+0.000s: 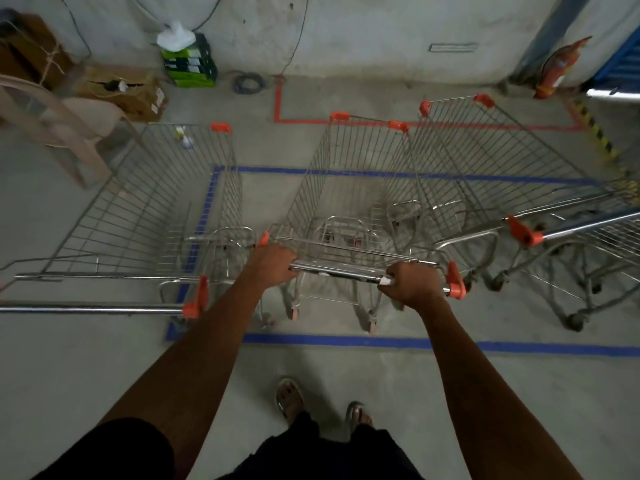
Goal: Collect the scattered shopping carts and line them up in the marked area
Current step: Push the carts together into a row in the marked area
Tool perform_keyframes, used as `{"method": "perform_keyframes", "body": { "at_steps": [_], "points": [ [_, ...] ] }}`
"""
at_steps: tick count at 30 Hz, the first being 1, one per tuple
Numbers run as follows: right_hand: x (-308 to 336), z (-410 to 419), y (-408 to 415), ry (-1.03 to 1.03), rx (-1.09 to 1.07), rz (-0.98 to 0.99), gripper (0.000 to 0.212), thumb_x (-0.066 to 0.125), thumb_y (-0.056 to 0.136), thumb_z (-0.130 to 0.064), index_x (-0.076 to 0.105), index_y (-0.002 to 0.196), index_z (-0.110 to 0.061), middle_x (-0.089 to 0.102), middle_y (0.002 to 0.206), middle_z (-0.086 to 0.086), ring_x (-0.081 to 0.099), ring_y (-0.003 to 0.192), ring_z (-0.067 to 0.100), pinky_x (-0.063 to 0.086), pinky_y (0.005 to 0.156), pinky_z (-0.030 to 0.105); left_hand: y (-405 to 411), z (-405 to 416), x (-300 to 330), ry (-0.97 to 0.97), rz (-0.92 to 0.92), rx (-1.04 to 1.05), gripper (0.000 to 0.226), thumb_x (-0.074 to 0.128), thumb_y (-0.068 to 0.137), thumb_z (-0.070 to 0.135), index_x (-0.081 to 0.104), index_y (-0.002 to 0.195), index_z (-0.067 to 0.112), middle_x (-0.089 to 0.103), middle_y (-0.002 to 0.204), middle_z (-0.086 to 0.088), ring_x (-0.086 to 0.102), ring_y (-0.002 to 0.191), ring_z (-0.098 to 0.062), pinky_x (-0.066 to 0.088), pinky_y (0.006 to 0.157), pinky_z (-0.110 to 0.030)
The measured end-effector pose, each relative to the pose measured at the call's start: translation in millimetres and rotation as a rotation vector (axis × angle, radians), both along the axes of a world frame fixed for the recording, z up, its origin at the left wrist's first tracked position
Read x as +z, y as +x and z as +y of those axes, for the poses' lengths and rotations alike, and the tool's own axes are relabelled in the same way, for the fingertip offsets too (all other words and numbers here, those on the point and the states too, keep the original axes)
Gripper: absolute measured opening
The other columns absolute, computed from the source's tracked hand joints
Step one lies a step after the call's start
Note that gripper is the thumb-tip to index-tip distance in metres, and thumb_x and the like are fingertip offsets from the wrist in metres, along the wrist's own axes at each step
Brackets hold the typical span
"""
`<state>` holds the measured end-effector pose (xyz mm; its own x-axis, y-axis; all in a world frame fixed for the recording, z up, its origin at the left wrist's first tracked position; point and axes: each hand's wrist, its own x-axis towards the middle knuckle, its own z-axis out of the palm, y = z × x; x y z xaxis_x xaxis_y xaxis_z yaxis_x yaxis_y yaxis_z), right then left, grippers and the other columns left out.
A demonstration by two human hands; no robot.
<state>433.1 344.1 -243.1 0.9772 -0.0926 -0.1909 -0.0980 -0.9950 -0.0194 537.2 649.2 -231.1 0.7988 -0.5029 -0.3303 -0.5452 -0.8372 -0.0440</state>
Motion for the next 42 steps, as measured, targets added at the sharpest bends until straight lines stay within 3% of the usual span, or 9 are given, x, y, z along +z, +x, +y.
{"method": "perform_keyframes", "body": {
  "at_steps": [3,8,12,19,30,34,42],
  "points": [
    [-0.9,-3.5,-0.9,-0.038,0.009,0.008,0.045,0.054,0.083,-0.065,0.069,0.082,-0.023,0.07,0.075,-0.003,0.071,0.077,0.022,0.046,0.067,0.03,-15.0,-1.0,-2.0,0.011,0.003,0.023,0.029,0.052,0.098,0.049,0.067,0.105,0.025,0.074,0.105,0.001,0.068,0.107,-0.02,0.014,0.125,-0.047],
    [-3.0,-8.8,-10.0,-0.081,0.069,0.0,0.043,0.054,0.081,-0.06,0.07,0.078,-0.02,0.07,0.074,0.0,0.071,0.075,0.024,0.039,0.064,0.028,-42.7,-4.3,-5.7,0.045,0.011,0.066,0.031,0.05,0.099,0.05,0.066,0.109,0.026,0.073,0.108,0.002,0.068,0.109,-0.019,0.012,0.126,-0.049],
    [-4.2,1.0,-16.8,-0.072,0.118,-0.029,0.046,0.052,0.082,-0.059,0.071,0.086,-0.018,0.074,0.084,0.006,0.074,0.082,0.031,0.051,0.071,0.034,-56.0,4.8,-2.9,0.075,-0.009,0.115,0.032,0.053,0.099,0.046,0.066,0.117,0.024,0.072,0.116,0.001,0.066,0.116,-0.02,0.008,0.127,-0.046],
    [3.4,19.8,-16.3,-0.012,0.112,-0.058,0.047,0.052,0.081,-0.057,0.072,0.09,-0.016,0.075,0.09,0.009,0.073,0.086,0.034,0.058,0.076,0.038,-53.5,12.0,12.7,0.12,0.014,0.144,0.034,0.049,0.101,0.047,0.067,0.117,0.023,0.071,0.118,0.002,0.064,0.117,-0.018,0.007,0.128,-0.045],
    [9.2,27.4,-8.9,-0.046,0.085,-0.012,0.035,0.056,0.082,-0.048,0.071,0.087,-0.017,0.075,0.088,0.007,0.074,0.084,0.03,0.053,0.074,0.034,-63.2,21.6,11.8,0.06,0.019,0.189,0.035,0.051,0.1,0.049,0.067,0.122,0.027,0.072,0.12,0.003,0.064,0.12,-0.017,0.006,0.128,-0.049],
    [6.9,42.6,-9.7,-0.048,0.08,-0.001,0.036,0.054,0.082,-0.049,0.071,0.089,-0.018,0.076,0.091,0.007,0.074,0.088,0.031,0.055,0.078,0.035,-64.1,35.1,12.6,0.059,0.014,0.2,0.032,0.051,0.099,0.047,0.069,0.114,0.025,0.073,0.113,0.003,0.066,0.114,-0.016,0.006,0.128,-0.048],
    [3.8,51.8,-14.1,-0.037,0.083,0.002,0.037,0.057,0.083,-0.051,0.07,0.089,-0.018,0.074,0.087,0.006,0.073,0.085,0.029,0.045,0.069,0.032,-68.2,46.8,16.8,0.018,0.029,0.198,0.028,0.052,0.099,0.045,0.069,0.112,0.026,0.073,0.109,0.004,0.067,0.111,-0.017,0.006,0.128,-0.05]
  ]
}}
